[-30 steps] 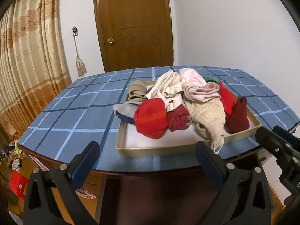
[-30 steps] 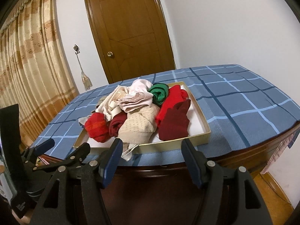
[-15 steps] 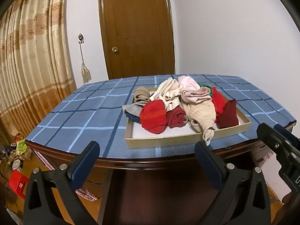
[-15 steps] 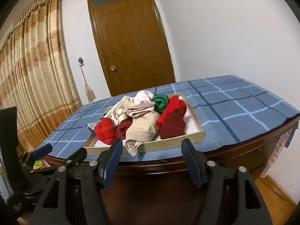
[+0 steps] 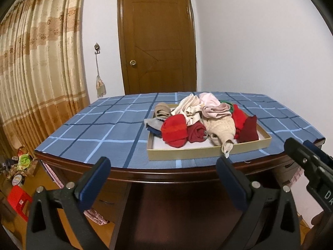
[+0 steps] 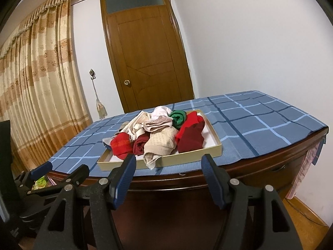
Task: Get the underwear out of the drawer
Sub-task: 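Move both open grippers back from the tray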
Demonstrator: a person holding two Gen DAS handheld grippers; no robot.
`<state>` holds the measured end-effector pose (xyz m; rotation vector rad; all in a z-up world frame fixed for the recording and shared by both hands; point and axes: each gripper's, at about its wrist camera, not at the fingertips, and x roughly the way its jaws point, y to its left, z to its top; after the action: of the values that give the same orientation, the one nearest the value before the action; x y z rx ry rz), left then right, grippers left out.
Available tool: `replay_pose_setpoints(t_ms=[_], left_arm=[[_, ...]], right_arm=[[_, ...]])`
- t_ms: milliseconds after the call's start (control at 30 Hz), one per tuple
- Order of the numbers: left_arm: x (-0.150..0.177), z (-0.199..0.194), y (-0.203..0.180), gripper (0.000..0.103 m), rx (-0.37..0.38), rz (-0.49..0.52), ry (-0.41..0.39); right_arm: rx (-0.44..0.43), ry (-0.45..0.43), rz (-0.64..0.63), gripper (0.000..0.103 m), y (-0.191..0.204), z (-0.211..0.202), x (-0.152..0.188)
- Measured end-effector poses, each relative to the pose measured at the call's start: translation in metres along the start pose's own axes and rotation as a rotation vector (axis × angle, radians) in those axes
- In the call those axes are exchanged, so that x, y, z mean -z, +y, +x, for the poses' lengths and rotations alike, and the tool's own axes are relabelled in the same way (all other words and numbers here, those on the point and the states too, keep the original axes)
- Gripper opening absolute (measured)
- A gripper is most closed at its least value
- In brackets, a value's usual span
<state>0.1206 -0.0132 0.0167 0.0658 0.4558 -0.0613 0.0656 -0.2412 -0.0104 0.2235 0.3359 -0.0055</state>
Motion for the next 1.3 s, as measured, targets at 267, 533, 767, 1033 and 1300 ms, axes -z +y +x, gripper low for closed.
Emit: replay_pose_setpoints(t_ms=[267, 533, 767, 1033, 1300], left_arm=[[0.001, -0.01, 0.0, 0.103, -0.009, 0.009, -0.019], [0.001, -0.015, 0.0, 0.103, -0.011, 0.021, -0.033], [-0.002, -0.015, 0.0, 0.103, -0.023, 0.026, -0.045], [-0.005, -0.01, 0.001, 0.103, -0.028, 0.03, -0.05], [-0.006, 0.001, 0.005, 0.103, -0.031, 0.017, -0.035]], right_arm=[[-0.009, -0.009, -0.012, 0.068, 0.004, -0.009, 0.001], [0.004, -0.03, -0.03, 0.068, 0.008, -0.016, -0.001], [0.004, -0.04, -0.018, 0.068, 0.006, -0.016, -0.004], [0.005, -0.039, -0.018, 0.068, 0.006, -0.014, -0.005], [0.013, -0.042, -0.014, 0.068, 0.003, -0.006, -0.01]])
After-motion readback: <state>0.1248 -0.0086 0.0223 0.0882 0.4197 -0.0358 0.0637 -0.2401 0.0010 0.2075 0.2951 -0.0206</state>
